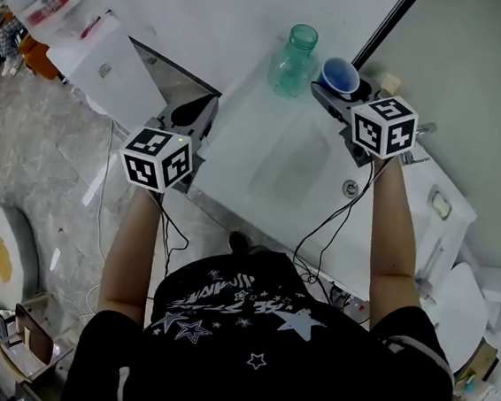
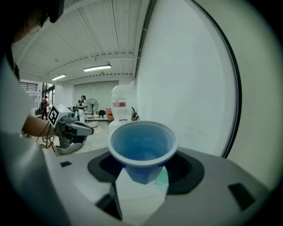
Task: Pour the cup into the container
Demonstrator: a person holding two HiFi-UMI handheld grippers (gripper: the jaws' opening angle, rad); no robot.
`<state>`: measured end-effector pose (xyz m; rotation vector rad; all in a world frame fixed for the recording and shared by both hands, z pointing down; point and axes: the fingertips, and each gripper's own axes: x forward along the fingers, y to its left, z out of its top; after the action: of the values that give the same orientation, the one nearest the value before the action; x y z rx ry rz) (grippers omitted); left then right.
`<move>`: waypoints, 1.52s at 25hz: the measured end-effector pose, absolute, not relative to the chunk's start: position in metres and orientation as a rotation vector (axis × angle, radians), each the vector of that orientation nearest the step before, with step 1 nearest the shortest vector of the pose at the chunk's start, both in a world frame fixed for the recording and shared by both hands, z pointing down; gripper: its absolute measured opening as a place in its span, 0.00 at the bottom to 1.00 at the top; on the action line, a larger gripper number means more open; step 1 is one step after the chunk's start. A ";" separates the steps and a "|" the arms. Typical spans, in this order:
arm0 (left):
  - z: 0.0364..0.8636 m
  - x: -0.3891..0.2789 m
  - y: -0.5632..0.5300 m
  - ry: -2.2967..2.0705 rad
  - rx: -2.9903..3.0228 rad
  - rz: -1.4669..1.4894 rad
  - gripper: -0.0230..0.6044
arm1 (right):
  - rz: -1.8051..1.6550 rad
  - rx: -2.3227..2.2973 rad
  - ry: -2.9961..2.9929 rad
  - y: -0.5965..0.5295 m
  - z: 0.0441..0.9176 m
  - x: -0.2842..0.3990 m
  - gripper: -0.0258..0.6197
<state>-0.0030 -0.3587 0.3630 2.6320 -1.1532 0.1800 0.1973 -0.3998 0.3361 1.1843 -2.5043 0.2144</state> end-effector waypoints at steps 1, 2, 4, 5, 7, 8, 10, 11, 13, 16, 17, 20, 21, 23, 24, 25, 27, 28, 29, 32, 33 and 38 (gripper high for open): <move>0.362 0.000 -0.363 -1.144 2.632 0.183 0.06 | 0.213 1.195 -2.497 -0.408 0.334 0.201 0.47; 0.362 0.003 -0.368 -1.134 2.632 0.188 0.05 | 0.213 1.205 -2.490 -0.416 0.332 0.204 0.47; 0.362 0.008 -0.376 -1.116 2.636 0.206 0.05 | 0.212 1.226 -2.474 -0.431 0.329 0.212 0.47; 0.362 0.010 -0.380 -1.110 2.640 0.217 0.05 | 0.206 1.236 -2.462 -0.439 0.328 0.216 0.47; 0.360 0.014 -0.387 -1.099 2.647 0.231 0.05 | 0.183 1.251 -2.429 -0.453 0.327 0.223 0.47; 0.359 0.016 -0.390 -1.096 2.649 0.232 0.06 | 0.170 1.255 -2.413 -0.460 0.327 0.226 0.47; 0.358 0.018 -0.397 -1.096 2.649 0.228 0.05 | 0.145 1.255 -2.383 -0.472 0.327 0.229 0.47; 0.358 0.019 -0.401 -1.097 2.648 0.226 0.05 | 0.132 1.253 -2.367 -0.478 0.328 0.230 0.47; 0.356 0.020 -0.410 -1.102 2.643 0.219 0.05 | 0.097 1.246 -2.333 -0.490 0.330 0.229 0.47; 0.353 0.019 -0.421 -1.112 2.638 0.206 0.05 | 0.040 1.244 -2.281 -0.503 0.332 0.228 0.47; 0.353 0.019 -0.424 -1.113 2.638 0.203 0.05 | 0.018 1.247 -2.260 -0.507 0.333 0.228 0.47; 0.352 0.019 -0.429 -1.115 2.636 0.196 0.05 | -0.061 1.255 -2.179 -0.518 0.337 0.229 0.47; 0.353 0.018 -0.431 -1.116 2.633 0.194 0.05 | -0.084 1.257 -2.155 -0.521 0.338 0.229 0.47; 0.356 0.017 -0.433 -1.118 2.623 0.192 0.06 | -0.118 1.259 -2.118 -0.528 0.340 0.230 0.47; 0.358 0.017 -0.434 -1.119 2.617 0.192 0.05 | -0.132 1.259 -2.101 -0.531 0.341 0.231 0.47; 0.360 0.016 -0.435 -1.120 2.612 0.192 0.06 | -0.148 1.259 -2.083 -0.534 0.342 0.232 0.47; 0.363 0.014 -0.437 -1.124 2.602 0.192 0.06 | -0.184 1.262 -2.049 -0.539 0.341 0.233 0.47; 0.364 0.013 -0.439 -1.128 2.599 0.192 0.05 | -0.204 1.261 -2.031 -0.541 0.340 0.232 0.47; 0.365 0.012 -0.440 -1.132 2.596 0.193 0.05 | -0.228 1.258 -2.010 -0.544 0.339 0.232 0.47; 0.367 0.010 -0.445 -1.146 2.588 0.188 0.05 | -0.323 1.232 -1.932 -0.553 0.335 0.231 0.46; 0.367 0.010 -0.446 -1.148 2.586 0.186 0.06 | -0.347 1.225 -1.912 -0.555 0.335 0.231 0.46; 0.372 0.012 -0.447 -1.149 2.576 0.185 0.06 | -0.410 1.204 -1.850 -0.560 0.336 0.234 0.46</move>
<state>0.0115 -0.4468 0.3719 2.5758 -1.1486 0.1852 0.2341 -0.5598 0.3362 1.2041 -1.8499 -0.4097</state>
